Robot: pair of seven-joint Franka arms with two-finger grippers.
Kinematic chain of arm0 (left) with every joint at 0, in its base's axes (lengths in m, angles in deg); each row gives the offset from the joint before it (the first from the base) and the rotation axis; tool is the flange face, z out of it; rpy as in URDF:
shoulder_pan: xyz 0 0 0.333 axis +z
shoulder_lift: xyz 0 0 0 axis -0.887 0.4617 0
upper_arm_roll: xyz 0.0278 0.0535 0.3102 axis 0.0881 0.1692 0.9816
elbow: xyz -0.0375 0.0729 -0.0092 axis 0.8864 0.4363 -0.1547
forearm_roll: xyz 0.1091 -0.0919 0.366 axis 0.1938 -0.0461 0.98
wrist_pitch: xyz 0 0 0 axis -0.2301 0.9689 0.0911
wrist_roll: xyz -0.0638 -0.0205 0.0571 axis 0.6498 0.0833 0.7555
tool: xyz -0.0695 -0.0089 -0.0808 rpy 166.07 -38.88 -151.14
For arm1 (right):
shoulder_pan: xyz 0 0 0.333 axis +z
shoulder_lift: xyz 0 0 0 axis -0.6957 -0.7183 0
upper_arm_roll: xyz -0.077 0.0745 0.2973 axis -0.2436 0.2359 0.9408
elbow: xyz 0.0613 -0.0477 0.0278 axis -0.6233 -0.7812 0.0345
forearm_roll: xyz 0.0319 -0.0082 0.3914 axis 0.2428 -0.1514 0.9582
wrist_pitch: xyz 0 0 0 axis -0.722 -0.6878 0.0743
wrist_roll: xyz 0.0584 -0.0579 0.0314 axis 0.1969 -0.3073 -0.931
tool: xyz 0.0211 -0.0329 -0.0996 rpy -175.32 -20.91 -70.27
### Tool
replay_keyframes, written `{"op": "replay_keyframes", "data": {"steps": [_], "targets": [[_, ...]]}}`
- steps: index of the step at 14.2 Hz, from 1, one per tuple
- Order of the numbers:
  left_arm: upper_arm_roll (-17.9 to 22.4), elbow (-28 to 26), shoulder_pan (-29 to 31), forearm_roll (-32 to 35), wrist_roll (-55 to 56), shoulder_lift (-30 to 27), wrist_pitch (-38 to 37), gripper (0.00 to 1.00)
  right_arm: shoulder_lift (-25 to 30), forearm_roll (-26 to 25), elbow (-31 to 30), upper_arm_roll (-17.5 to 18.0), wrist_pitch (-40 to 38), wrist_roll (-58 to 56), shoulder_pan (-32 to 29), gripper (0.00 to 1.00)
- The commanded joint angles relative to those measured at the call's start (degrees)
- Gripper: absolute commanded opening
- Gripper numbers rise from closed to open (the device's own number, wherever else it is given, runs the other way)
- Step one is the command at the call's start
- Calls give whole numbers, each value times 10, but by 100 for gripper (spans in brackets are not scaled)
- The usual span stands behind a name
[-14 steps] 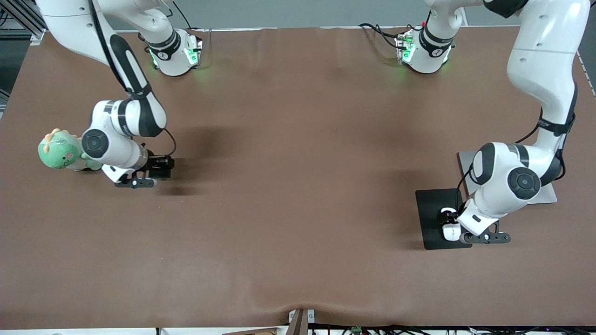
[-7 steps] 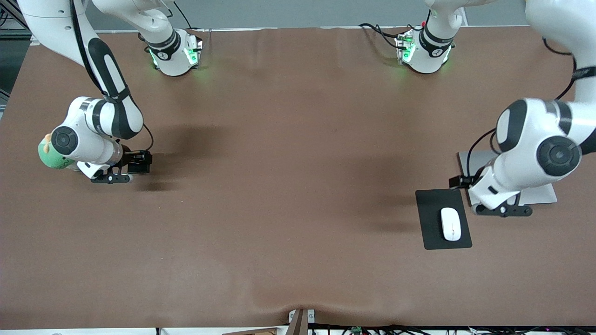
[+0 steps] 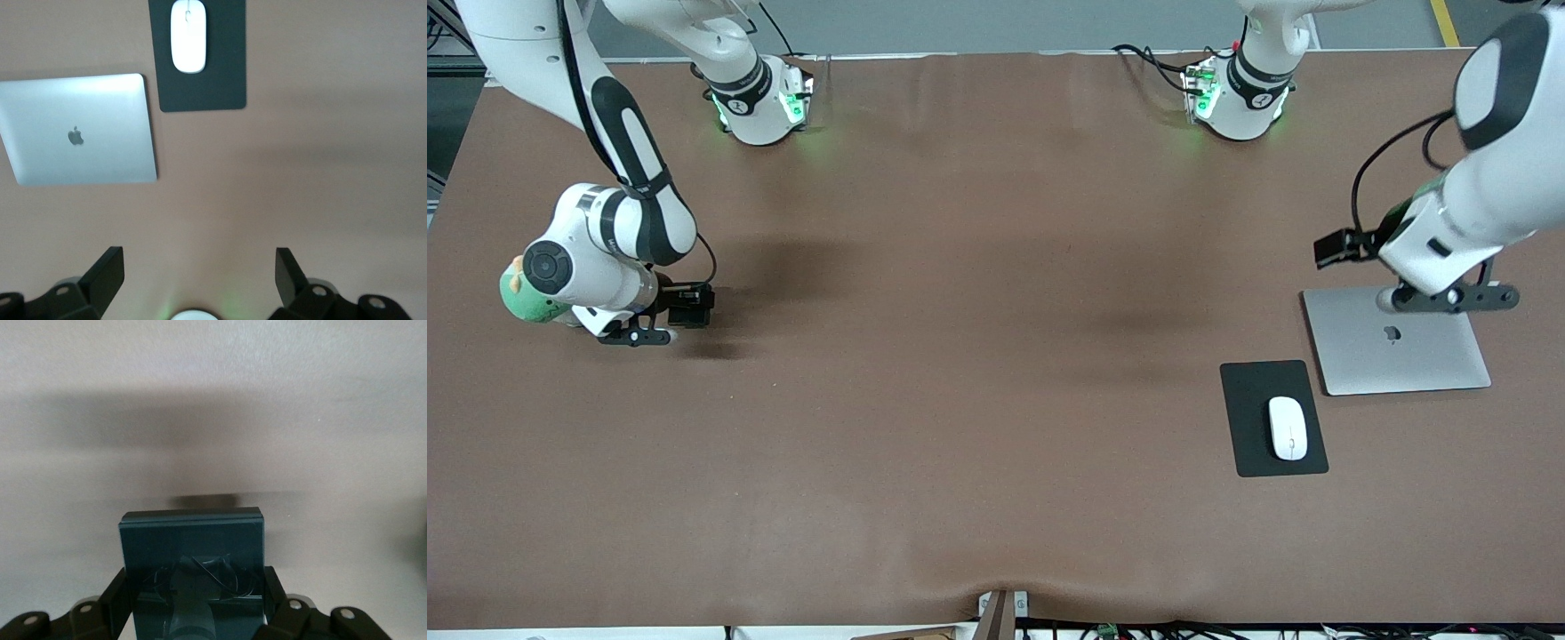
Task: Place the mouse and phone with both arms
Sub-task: 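Open the left gripper and lift away while the right gripper lowers the phone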
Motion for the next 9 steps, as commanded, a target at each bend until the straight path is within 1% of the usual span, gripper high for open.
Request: {"op": "replay_keyframes", "data": {"steps": [1, 2, 3, 5, 6, 7, 8, 9], "targets": [[8, 65, 3, -27, 4, 0, -44, 100, -10, 5, -8, 5, 20, -8, -9, 0], [10, 74, -3, -24, 6, -3, -44, 100, -19, 10, -8, 5, 31, -8, -8, 0], [20, 87, -18, -22, 4, -6, -44, 100, -28, 15, -9, 6, 39, -8, -6, 2], [90, 107, -81, -21, 1, -13, -44, 100, -38, 22, -8, 7, 46, -7, -3, 50], [119, 109, -99, -19, -3, -21, -44, 100, -37, 22, -6, 8, 40, -6, -2, 100], [129, 109, -101, -18, -10, -30, -44, 100, -32, 22, -4, 8, 31, -6, -2, 100], [131, 105, -101, -13, -42, -38, -44, 100, -26, 22, 6, 8, 11, -6, -2, 100], [131, 103, -100, 7, -80, -43, -44, 100, -21, 22, 21, 8, -14, -6, -2, 100]]}}
